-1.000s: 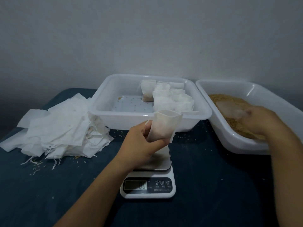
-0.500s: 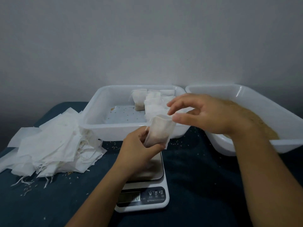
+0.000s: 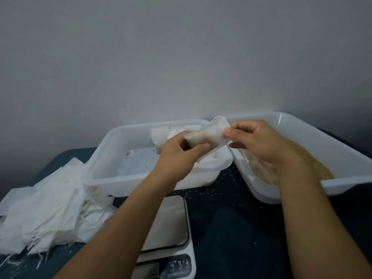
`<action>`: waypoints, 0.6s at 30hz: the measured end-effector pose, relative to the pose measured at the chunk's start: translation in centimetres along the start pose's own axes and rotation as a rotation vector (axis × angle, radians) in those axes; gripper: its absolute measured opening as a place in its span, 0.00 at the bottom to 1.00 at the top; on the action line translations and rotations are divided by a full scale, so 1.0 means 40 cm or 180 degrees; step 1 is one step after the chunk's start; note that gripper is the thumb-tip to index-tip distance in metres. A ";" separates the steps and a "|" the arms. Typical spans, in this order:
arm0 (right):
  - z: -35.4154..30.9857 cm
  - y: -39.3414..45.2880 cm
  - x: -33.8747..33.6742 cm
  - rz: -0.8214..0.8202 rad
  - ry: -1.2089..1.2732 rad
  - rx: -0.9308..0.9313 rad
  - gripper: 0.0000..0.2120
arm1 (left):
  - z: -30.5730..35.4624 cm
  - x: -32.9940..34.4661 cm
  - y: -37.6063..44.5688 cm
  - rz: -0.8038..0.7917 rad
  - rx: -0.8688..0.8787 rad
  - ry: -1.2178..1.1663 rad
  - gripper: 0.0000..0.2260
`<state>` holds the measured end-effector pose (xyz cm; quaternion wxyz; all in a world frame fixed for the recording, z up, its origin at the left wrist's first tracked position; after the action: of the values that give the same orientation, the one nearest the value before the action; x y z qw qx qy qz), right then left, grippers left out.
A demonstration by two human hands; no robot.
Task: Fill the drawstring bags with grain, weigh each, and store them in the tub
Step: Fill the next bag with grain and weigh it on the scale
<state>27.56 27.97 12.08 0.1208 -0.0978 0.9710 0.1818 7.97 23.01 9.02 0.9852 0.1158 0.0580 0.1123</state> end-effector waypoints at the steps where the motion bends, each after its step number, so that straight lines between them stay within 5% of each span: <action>1: 0.011 0.004 -0.019 0.0095 0.0056 0.0056 0.08 | 0.006 0.024 0.018 -0.0064 -0.0045 -0.0044 0.08; 18: 0.142 0.020 -0.184 0.0939 0.0272 0.0503 0.06 | 0.065 0.208 0.131 -0.0179 0.0146 0.0743 0.06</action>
<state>35.50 31.92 9.21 0.0587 0.0479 0.9903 0.1164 15.30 29.36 12.07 0.9716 0.1228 0.1781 0.0959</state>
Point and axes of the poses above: each hand's wrist, its own y-axis towards the middle knuckle, its own x-axis out of the palm, z = x × y, the point moved 8 cm from there along y, towards the middle knuckle, and after that the axes turned 8 degrees about z, right-handed, at the moved point
